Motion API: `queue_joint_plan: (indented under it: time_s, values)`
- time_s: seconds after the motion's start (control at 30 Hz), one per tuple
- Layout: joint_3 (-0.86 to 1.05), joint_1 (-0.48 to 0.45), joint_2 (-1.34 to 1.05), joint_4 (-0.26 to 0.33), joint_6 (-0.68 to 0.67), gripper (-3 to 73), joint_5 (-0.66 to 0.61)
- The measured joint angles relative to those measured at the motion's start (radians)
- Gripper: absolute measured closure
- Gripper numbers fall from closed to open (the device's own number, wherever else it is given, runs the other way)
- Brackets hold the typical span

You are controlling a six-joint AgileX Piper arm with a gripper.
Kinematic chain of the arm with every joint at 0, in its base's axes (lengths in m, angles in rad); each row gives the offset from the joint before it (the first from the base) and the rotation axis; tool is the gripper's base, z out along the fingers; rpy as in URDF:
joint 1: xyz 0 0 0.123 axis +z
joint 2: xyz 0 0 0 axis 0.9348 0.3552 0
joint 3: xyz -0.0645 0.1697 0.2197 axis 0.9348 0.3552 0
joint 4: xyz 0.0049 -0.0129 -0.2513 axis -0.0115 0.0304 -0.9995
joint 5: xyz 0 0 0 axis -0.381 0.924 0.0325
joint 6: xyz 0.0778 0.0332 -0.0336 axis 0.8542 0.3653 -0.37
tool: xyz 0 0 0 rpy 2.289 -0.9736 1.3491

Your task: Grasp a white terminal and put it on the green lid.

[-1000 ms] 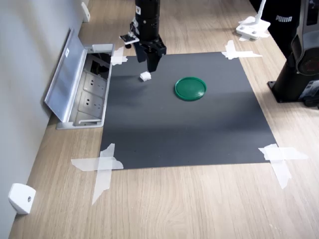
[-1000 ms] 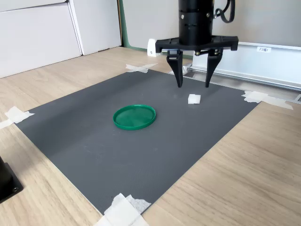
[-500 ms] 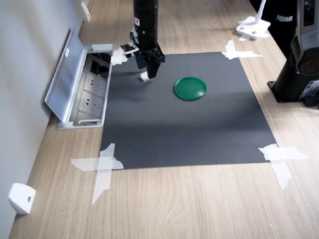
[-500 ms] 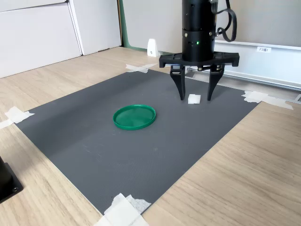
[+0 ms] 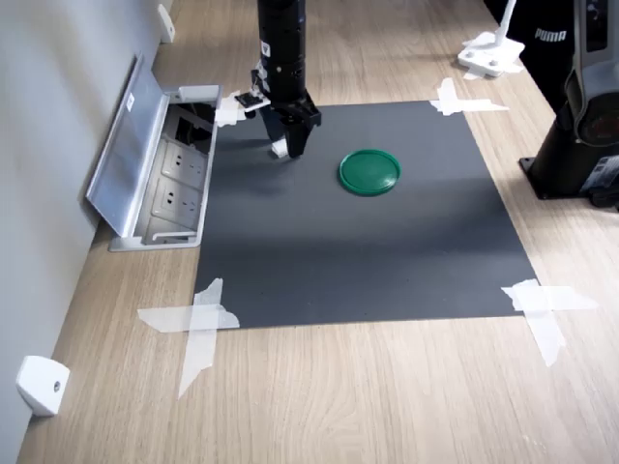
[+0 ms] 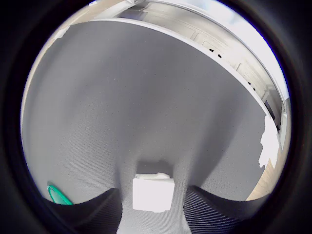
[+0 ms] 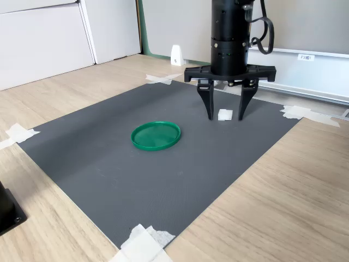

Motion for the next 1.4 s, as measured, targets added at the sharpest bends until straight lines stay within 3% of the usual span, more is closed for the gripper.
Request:
queue_joint_plan:
  time_s: [0.27,0.53,0.73,0.97,1.2,1.4]
  values:
    - [0.000,0.000,0.004,0.000,0.000,42.5,0.000]
    - [-0.003,0.007,-0.041,0.002,-0.016,42.3,-0.004]
    - [-0.065,0.115,-0.188,-0.046,-0.003,42.3,-0.095]
    - [-0.032,0.219,-0.389,0.023,0.028,42.3,-0.295]
    - [0.214,0.204,-0.549,-0.021,-0.010,42.3,-0.279]
    - [0.388,0.197,-0.566,-0.092,-0.005,42.3,-0.159]
